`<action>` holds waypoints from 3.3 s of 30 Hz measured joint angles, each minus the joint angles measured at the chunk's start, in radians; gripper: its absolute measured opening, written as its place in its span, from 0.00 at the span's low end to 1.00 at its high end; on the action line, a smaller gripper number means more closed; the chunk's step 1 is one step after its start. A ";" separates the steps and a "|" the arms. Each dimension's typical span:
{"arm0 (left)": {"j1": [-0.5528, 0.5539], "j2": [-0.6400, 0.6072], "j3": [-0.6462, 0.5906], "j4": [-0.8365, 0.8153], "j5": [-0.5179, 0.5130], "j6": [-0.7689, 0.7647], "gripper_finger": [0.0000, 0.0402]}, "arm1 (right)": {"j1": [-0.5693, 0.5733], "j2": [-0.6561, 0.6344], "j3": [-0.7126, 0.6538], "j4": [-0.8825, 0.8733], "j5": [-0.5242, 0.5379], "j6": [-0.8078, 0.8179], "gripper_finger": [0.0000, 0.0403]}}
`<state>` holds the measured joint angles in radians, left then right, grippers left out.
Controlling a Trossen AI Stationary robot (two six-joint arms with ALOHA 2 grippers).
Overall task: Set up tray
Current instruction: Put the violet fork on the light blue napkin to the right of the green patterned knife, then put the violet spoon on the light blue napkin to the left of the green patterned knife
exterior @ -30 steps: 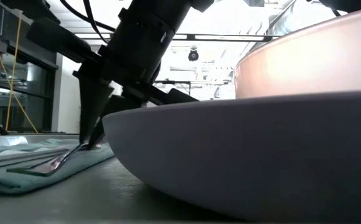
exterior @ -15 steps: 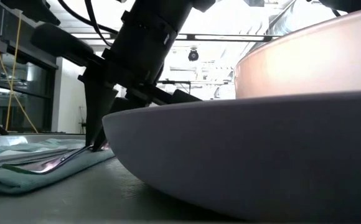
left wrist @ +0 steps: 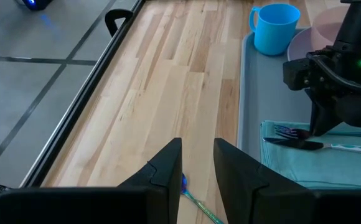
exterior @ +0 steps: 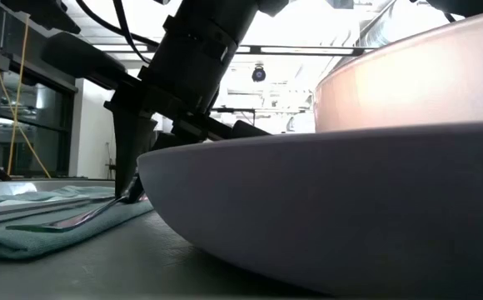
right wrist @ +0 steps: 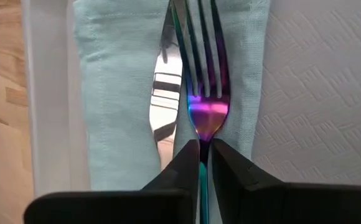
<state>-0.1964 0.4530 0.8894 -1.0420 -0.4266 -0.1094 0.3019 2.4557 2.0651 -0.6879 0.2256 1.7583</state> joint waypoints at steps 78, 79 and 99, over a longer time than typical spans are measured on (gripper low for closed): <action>0.000 0.000 0.000 -0.001 -0.156 0.027 0.31 | -0.189 -0.683 0.000 -0.492 0.335 -0.999 0.00; 0.000 0.000 0.000 0.000 -0.159 0.027 0.31 | -0.192 -0.713 0.000 -0.522 0.336 -1.014 0.00; 0.000 0.053 0.000 -0.002 -0.194 -0.350 0.31 | -0.061 -1.618 -0.783 -0.196 0.524 -1.077 0.00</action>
<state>-0.1963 0.5060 0.8894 -1.0439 -0.6210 -0.4598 0.2405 0.8378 1.2820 -0.8836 0.7499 0.6818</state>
